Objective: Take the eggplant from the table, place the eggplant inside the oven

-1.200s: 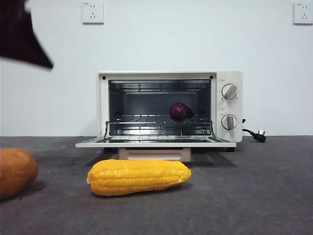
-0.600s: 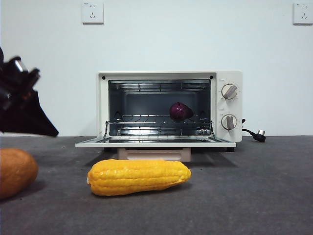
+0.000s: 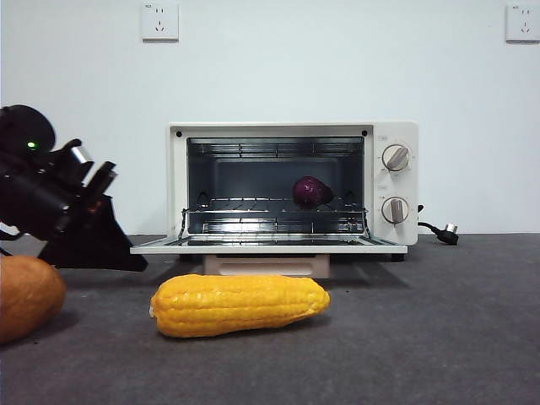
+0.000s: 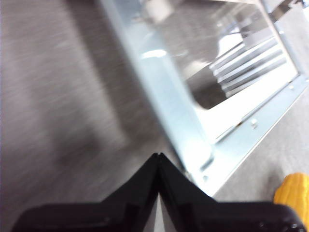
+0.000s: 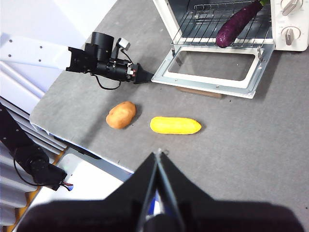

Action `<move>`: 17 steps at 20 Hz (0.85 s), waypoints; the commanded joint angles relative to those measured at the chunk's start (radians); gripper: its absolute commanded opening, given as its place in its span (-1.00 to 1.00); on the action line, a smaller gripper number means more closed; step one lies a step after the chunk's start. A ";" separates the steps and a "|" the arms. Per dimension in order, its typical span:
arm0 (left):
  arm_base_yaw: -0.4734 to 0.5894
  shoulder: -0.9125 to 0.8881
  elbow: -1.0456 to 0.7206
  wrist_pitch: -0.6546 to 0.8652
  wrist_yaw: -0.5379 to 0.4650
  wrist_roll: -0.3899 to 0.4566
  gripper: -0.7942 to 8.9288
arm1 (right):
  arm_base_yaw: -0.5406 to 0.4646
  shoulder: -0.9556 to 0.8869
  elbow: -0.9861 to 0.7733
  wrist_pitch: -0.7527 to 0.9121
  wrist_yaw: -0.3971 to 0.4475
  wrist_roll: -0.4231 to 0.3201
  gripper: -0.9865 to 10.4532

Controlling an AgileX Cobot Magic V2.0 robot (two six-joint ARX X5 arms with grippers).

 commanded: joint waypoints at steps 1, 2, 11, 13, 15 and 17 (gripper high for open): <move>-0.031 0.028 -0.004 0.042 0.013 -0.050 -0.85 | 0.002 -0.005 -0.001 -0.024 -0.003 0.008 -0.85; -0.044 0.032 -0.004 0.055 0.013 -0.061 -0.85 | 0.002 -0.005 -0.001 -0.024 -0.003 0.008 -0.85; -0.056 0.029 0.019 0.238 0.127 -0.262 -0.85 | 0.002 -0.006 -0.002 -0.024 0.000 0.002 -0.85; -0.056 0.024 0.041 0.238 0.133 -0.269 -0.85 | 0.002 -0.006 -0.002 -0.024 0.000 0.000 -0.85; -0.056 0.019 0.069 0.243 0.137 -0.285 -0.85 | 0.002 -0.006 -0.002 -0.024 0.000 -0.001 -0.85; -0.056 0.014 0.111 0.243 0.137 -0.296 -0.85 | 0.002 -0.006 -0.002 -0.024 0.000 -0.001 -0.85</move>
